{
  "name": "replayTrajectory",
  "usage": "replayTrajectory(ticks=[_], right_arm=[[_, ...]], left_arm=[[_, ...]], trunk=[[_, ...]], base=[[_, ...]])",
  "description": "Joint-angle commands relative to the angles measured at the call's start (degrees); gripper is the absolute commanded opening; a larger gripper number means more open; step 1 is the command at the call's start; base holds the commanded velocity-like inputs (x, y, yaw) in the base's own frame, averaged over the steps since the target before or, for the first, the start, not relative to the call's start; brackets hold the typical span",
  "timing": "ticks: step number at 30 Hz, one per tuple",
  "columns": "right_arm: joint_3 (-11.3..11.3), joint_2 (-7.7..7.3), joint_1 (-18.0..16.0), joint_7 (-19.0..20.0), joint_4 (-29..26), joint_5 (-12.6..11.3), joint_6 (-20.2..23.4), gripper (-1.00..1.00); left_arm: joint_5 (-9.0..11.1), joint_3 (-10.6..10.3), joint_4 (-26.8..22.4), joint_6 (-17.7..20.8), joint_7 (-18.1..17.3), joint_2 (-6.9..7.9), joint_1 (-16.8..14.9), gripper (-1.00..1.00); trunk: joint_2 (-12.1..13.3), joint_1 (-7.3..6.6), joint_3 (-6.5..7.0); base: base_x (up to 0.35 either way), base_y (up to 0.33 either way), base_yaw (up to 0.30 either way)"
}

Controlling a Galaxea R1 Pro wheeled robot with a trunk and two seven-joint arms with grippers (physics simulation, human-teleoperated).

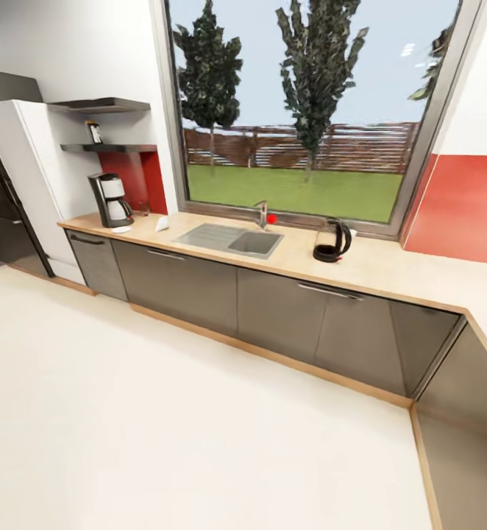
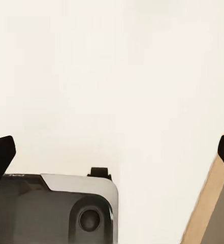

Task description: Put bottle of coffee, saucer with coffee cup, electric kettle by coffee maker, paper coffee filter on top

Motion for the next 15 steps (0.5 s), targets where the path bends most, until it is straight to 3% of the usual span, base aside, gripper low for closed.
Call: replayTrajectory(ticks=[1, 15], right_arm=[[0.0, -0.01, 0.0, 0.0, 0.0, 0.1, -0.2, 1.00], [0.0, -0.01, 0.0, 0.0, 0.0, 0.1, -0.2, 1.00]], left_arm=[[0.5, 0.0, 0.1, -0.2, -0.1, 0.00, -0.1, 1.00], [0.6, 0.0, 0.1, -0.2, -0.1, 0.00, 0.0, 1.00]], trunk=[[-0.1, 0.06, -0.06], [-0.1, 0.06, 0.67]], base=[[0.323, -0.114, 0.228], [0.335, -0.032, 0.228]])
